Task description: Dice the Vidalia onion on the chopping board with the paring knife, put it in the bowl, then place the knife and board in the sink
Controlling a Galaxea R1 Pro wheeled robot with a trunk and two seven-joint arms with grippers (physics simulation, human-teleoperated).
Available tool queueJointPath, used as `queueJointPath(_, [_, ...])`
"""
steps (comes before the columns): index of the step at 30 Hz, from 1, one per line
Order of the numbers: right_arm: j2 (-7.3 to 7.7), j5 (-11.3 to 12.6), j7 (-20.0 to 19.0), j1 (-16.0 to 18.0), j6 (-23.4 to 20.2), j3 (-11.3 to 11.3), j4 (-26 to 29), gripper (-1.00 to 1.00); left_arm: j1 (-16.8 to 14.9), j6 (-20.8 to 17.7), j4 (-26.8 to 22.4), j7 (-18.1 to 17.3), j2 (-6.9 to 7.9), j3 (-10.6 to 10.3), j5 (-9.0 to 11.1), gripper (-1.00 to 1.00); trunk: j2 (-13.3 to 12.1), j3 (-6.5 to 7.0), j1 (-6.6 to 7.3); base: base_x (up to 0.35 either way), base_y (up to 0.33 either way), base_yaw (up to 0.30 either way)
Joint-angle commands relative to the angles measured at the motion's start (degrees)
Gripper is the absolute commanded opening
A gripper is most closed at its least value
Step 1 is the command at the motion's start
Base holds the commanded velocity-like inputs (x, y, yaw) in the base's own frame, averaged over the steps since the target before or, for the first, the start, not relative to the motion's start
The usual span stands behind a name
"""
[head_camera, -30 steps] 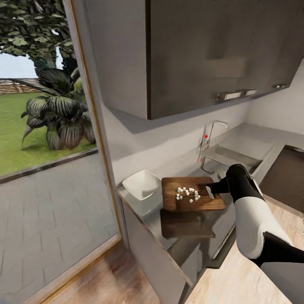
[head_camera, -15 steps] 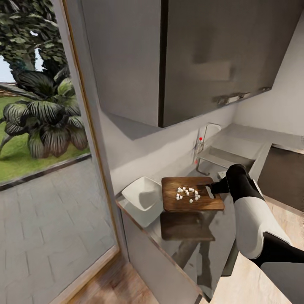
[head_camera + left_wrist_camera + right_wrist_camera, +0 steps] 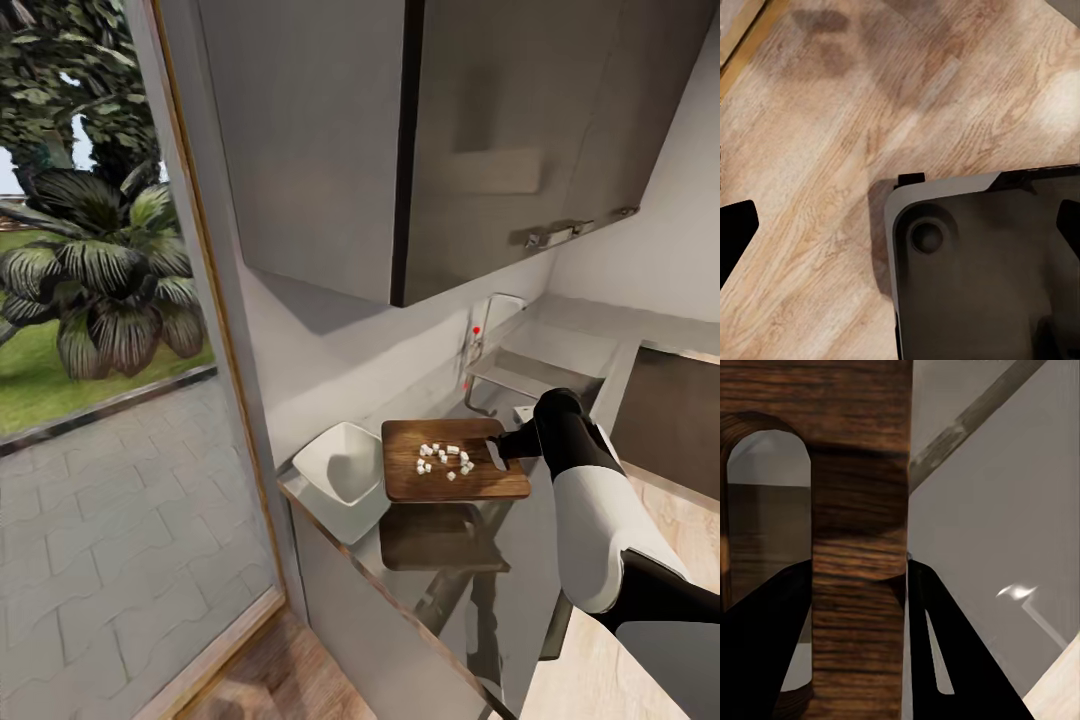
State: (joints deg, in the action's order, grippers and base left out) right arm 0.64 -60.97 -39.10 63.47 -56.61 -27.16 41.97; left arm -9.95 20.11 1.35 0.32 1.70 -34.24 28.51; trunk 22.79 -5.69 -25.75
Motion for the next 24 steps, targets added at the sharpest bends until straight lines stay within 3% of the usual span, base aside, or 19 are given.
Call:
queueJointPath(1, [-0.03, -0.29, -0.62, 0.08, -0.15, -0.17, 0.04, -1.00, -0.07, 0.28, 0.14, 0.03, -0.03, -0.48, 0.32, 1.00, 0.13, -0.13, -0.04, 0.060, 0.204, 0.000])
queueJointPath(14, [-0.06, -0.32, -0.62, 0.08, -0.16, -0.17, 0.00, -1.00, -0.07, 0.28, 0.14, 0.03, -0.03, -0.53, 0.32, 1.00, 0.13, -0.13, -0.04, 0.170, 0.238, 0.000])
queueJointPath(24, [0.30, -0.38, -0.54, 0.08, -0.17, -0.08, -0.04, -1.00, -0.07, 0.28, 0.14, 0.03, -0.03, -0.51, 0.32, 1.00, 0.13, -0.13, -0.04, 0.025, 0.023, 0.000])
